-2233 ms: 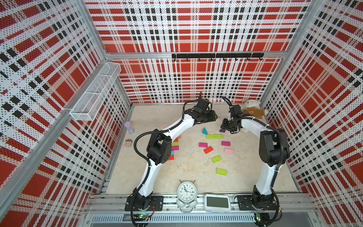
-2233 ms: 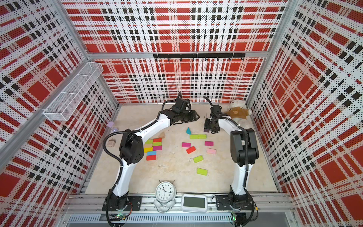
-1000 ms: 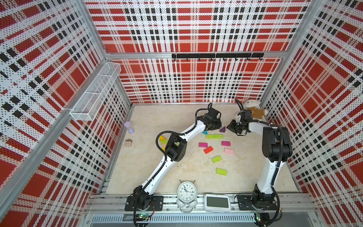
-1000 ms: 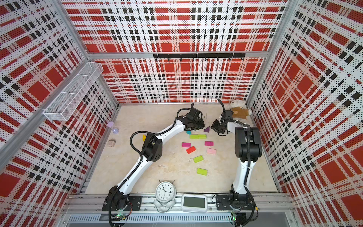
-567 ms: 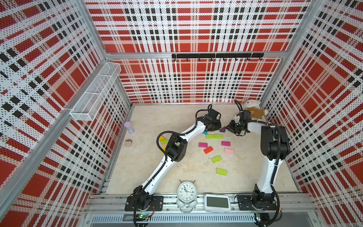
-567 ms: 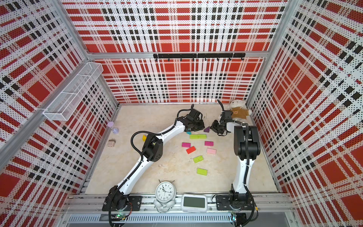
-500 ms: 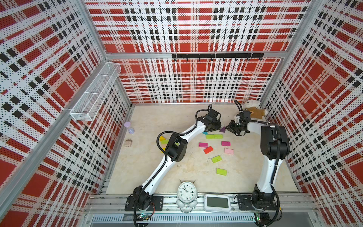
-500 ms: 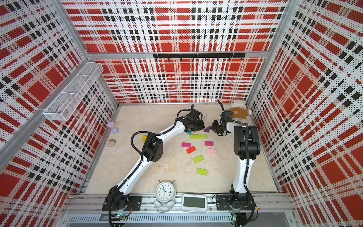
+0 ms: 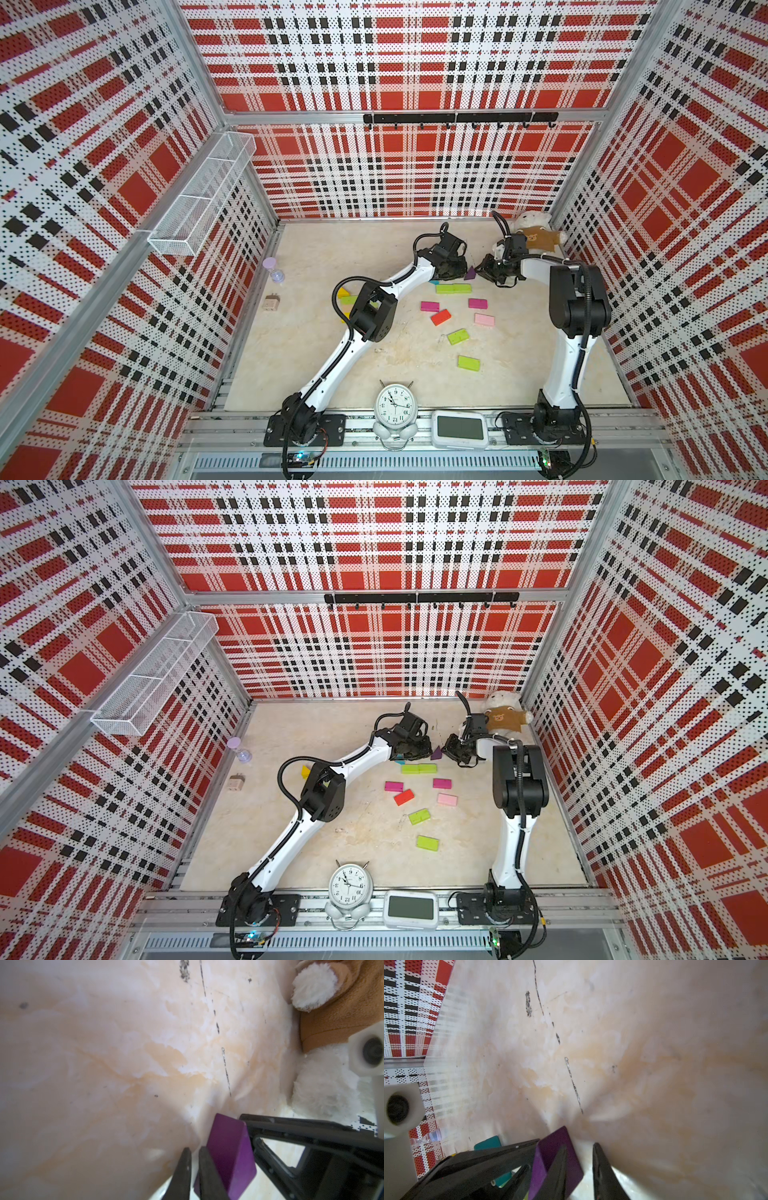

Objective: Assemble a carrot with building blocks
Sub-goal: Assemble the building block at the center of the board.

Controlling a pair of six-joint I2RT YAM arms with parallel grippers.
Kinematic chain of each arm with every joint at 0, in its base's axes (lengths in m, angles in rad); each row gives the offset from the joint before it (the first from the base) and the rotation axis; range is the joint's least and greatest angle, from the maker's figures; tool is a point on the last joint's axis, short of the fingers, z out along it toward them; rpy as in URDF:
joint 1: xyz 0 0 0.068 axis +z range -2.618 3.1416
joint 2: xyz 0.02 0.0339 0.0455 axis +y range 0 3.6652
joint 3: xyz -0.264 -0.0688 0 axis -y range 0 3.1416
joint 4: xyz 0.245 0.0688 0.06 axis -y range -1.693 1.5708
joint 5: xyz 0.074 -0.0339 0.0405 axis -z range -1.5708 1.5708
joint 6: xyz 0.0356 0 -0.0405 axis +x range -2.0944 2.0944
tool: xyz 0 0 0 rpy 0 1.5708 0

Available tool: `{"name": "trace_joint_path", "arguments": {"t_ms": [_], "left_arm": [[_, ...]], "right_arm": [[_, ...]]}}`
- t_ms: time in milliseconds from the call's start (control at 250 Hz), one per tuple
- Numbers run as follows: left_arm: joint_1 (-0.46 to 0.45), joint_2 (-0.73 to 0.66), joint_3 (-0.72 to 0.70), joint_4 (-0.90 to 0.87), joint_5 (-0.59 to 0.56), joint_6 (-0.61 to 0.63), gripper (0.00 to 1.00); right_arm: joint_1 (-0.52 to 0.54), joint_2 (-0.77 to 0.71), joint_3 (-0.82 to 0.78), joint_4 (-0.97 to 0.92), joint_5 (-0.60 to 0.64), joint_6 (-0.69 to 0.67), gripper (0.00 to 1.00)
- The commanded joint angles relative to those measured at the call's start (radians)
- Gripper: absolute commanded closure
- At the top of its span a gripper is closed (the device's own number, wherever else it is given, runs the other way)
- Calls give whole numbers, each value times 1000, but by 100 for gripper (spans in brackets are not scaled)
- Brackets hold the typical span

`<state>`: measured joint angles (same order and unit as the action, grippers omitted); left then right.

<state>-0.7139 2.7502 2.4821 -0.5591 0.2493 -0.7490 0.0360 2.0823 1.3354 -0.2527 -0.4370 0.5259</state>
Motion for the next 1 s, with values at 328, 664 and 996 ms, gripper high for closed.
{"name": "trace_joint_path", "arguments": {"t_ms": [328,664,996], "left_arm": [[-9,-58,-43,-13,1,31,86],[-20,-77,-66,-13,2,43,87],[-24,-87,-73,-13,1,52,87]], "right_arm": [[10,-4,-7,27,2,9,75],[10,-17,-25,33,2,11,75],[10,-39,-50,40,1,14,76]]}}
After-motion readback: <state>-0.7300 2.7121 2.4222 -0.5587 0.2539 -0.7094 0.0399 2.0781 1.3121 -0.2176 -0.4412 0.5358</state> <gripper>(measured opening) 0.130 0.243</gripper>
